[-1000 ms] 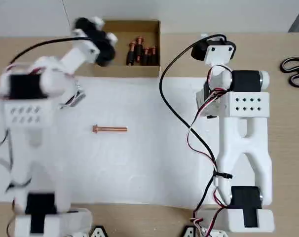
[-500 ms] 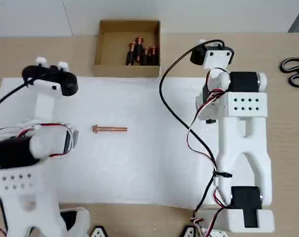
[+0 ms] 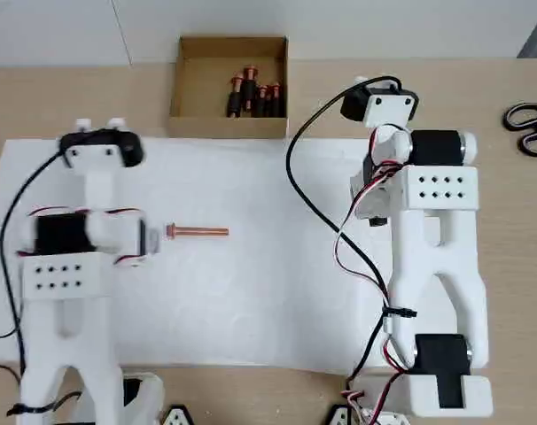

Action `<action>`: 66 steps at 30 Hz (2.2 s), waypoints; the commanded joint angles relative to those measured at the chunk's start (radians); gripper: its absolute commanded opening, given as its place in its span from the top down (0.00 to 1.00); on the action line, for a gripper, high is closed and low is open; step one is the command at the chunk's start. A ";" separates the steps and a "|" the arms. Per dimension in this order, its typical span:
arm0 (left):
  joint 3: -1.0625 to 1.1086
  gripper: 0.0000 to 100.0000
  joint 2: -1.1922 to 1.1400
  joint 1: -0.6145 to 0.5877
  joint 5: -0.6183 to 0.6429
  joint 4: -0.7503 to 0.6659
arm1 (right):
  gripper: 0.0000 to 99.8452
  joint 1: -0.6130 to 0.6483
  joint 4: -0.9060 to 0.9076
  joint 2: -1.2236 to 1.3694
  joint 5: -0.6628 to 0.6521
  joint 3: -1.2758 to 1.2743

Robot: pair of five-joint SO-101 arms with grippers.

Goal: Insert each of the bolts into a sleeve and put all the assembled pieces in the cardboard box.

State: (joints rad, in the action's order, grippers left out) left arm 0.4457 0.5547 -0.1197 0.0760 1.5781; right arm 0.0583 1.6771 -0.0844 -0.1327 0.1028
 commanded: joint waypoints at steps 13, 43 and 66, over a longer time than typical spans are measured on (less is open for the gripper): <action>-0.163 0.85 -0.522 0.114 0.563 -0.215 | 1.00 -0.005 0.002 -0.045 -0.002 0.005; -0.344 0.85 -0.948 0.121 0.861 -0.288 | 1.00 -0.005 -0.004 -0.050 -0.002 -0.026; -0.648 0.99 -0.948 0.118 0.517 -0.118 | 1.00 -0.010 -0.002 -0.051 -0.002 -0.026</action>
State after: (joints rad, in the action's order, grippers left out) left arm -0.0928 -0.4043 -0.0031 0.6897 1.3848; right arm 0.0583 1.6771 -0.0844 -0.1327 0.0706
